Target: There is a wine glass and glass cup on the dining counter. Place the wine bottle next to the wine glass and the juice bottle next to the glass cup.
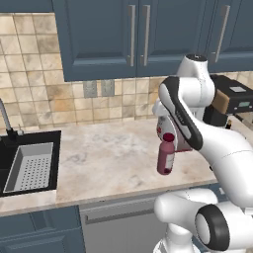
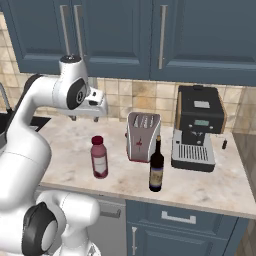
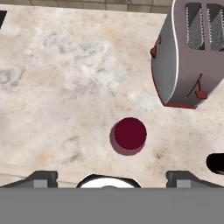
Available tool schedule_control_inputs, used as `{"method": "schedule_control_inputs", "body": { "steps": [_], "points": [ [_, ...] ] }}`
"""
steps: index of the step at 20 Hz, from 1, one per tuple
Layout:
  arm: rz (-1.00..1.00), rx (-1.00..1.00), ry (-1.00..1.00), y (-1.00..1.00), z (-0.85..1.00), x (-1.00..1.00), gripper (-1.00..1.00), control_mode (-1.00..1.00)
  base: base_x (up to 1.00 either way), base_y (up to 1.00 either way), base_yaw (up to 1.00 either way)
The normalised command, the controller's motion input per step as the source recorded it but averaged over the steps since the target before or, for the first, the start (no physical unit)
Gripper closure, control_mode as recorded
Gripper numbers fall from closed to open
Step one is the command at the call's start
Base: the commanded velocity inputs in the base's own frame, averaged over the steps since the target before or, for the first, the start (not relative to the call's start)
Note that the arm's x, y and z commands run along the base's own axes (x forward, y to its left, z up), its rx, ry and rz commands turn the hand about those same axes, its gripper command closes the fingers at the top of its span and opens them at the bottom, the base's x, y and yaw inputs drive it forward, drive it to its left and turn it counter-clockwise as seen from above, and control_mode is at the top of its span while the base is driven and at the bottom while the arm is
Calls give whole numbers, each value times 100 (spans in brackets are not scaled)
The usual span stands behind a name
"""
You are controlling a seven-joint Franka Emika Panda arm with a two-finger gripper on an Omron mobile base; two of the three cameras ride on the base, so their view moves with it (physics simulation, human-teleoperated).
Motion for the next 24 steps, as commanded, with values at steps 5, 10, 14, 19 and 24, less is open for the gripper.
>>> {"method": "schedule_control_inputs", "body": {
  "steps": [5, 10, 14, 19, 24],
  "points": [
    [0, 0, 4, -7, -16, 0, -100, -100, 0, 0, 0],
    [0, 0, 10, -13, -18, 3, -100, -100, 0, 0, 0],
    [0, 0, 10, -6, -21, 5, -100, -100, 0, 0, 0],
    [0, -1, 6, -2, -20, 18, -100, -100, 0, 0, 0],
    [0, -3, 2, 0, -18, 28, -100, -100, 0, 0, 0]
  ]
}}
